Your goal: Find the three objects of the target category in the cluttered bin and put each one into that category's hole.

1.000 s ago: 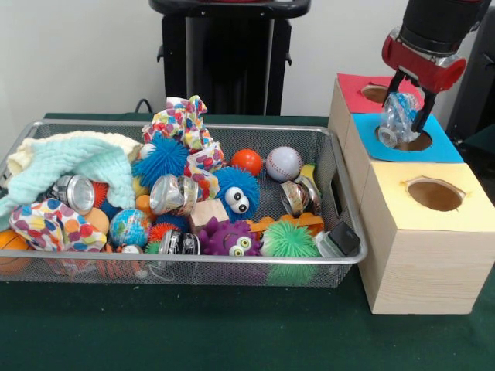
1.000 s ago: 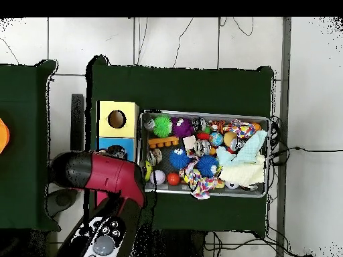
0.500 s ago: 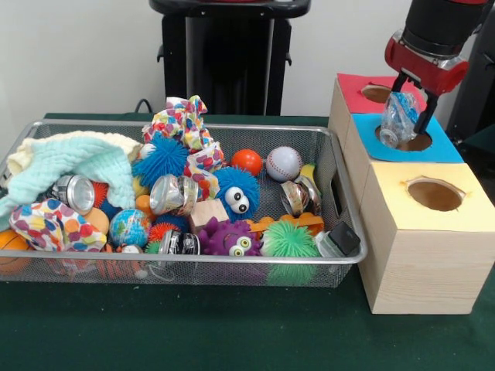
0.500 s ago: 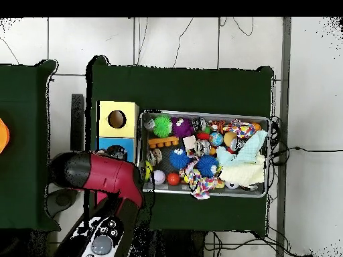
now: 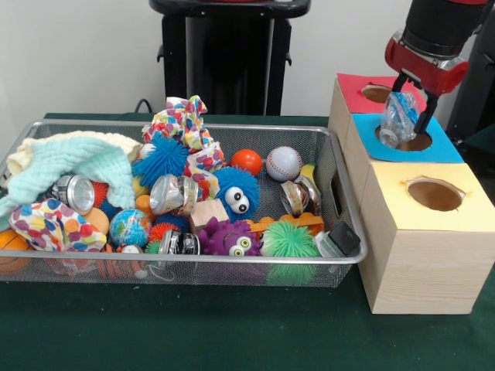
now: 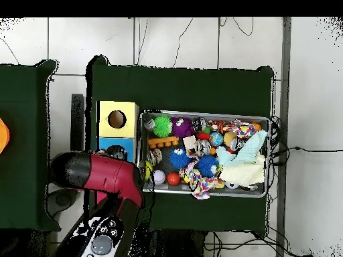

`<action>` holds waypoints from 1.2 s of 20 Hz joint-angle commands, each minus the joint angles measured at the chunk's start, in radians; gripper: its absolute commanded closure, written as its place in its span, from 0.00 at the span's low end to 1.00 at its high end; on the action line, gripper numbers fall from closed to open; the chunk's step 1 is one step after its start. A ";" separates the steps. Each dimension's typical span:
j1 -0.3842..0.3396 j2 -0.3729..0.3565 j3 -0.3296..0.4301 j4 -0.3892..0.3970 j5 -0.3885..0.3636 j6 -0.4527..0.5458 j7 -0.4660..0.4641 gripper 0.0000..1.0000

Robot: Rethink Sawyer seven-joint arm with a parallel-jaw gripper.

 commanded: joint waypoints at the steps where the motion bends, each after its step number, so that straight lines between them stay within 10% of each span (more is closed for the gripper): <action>1: -0.020 0.005 0.021 0.064 0.023 0.061 0.253 0.00; 24: -0.059 -0.124 -0.058 -0.015 -0.031 0.338 0.191 0.00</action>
